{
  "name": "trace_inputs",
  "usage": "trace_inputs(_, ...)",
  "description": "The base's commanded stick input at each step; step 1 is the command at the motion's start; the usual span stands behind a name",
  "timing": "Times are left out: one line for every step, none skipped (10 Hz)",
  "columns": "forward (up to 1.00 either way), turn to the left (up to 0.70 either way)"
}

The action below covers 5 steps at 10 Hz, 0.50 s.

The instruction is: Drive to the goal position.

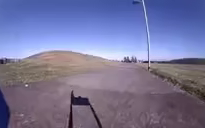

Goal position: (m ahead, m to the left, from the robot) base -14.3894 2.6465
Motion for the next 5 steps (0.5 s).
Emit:
trace_inputs(0.7, 0.0)
trace_inputs(0.7, 0.0)
trace_inputs(0.7, 0.0)
trace_inputs(0.7, 0.0)
trace_inputs(0.7, 0.0)
